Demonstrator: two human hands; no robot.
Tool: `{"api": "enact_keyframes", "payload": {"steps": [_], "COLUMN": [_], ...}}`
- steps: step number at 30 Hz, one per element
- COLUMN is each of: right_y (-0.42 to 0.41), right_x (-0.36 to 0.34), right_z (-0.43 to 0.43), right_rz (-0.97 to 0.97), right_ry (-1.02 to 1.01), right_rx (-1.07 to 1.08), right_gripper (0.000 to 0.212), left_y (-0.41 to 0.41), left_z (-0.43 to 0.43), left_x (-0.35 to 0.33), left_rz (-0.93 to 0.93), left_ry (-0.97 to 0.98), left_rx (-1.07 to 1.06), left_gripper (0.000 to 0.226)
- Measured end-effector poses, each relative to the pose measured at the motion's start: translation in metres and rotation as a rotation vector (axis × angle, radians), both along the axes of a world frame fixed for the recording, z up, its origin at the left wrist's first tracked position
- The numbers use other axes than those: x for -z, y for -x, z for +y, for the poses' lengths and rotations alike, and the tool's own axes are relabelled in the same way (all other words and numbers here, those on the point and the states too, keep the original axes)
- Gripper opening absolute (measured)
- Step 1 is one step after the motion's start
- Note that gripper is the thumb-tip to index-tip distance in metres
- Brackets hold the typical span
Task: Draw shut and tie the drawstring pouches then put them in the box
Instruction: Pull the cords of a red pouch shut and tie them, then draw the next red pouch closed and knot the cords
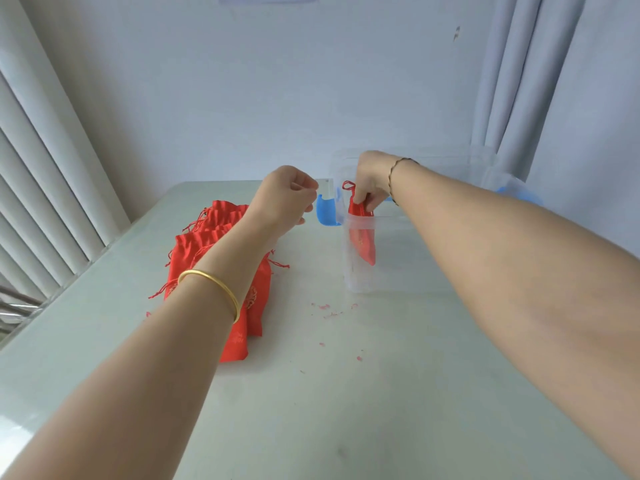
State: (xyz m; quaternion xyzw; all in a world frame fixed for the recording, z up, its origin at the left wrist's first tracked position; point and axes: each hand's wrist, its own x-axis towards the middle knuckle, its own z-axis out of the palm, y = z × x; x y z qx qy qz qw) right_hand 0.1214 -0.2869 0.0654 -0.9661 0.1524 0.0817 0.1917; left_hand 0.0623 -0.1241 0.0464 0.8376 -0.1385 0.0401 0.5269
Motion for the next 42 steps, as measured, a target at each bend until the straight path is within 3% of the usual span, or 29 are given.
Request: {"api": "enact_keyframes", "payload": {"steps": [5, 9, 11, 14, 16, 18, 20, 23, 28, 33, 37, 42], "right_y": [-0.002, 0.007, 0.012, 0.027, 0.04, 0.047, 0.066, 0.093, 0.117, 0.125, 0.131, 0.133], "right_x": [0.01, 0.002, -0.002, -0.008, -0.017, -0.025, -0.026, -0.005, 0.048, 0.078, 0.087, 0.093], "right_z": [0.001, 0.003, 0.003, 0.007, 0.014, 0.026, 0.045, 0.084, 0.126, 0.13, 0.13, 0.126], "right_rz": [0.129, 0.127, 0.097, -0.08, -0.239, -0.468, -0.677, -0.802, -0.557, -0.4, -0.374, -0.488], "right_ry": [-0.188, -0.244, -0.218, -0.263, -0.229, -0.185, -0.199, -0.349, -0.471, -0.518, -0.551, -0.501], "right_rx": [0.02, 0.076, 0.101, 0.189, 0.137, 0.046, 0.014, -0.134, -0.224, -0.197, -0.212, -0.253], "right_gripper": [0.004, 0.028, 0.028, 0.004, 0.024, 0.015, 0.025, 0.029, 0.024, 0.021, 0.016, 0.045], "left_y": [-0.002, 0.0, 0.0, -0.001, 0.0, -0.001, -0.003, 0.005, 0.02, 0.02, 0.02, 0.032], "left_z": [0.004, 0.008, 0.012, 0.025, 0.038, 0.057, 0.08, 0.11, 0.127, 0.131, 0.132, 0.125], "left_x": [0.005, 0.008, 0.009, 0.012, 0.015, 0.022, 0.032, 0.046, 0.061, 0.072, 0.072, 0.059], "left_rz": [0.0, -0.011, -0.019, -0.055, -0.122, -0.174, -0.188, -0.2, -0.211, -0.22, -0.224, -0.283], "left_ry": [-0.003, 0.0, 0.0, -0.021, -0.104, -0.248, -0.402, -0.61, -0.845, -0.795, -0.78, -0.646], "left_rx": [0.0, -0.003, -0.024, -0.082, -0.144, -0.212, -0.257, -0.319, -0.326, -0.367, -0.34, -0.128], "left_gripper": [0.016, 0.016, 0.018, 0.019, 0.022, 0.027, 0.029, 0.03, 0.031, 0.026, 0.02, 0.006]}}
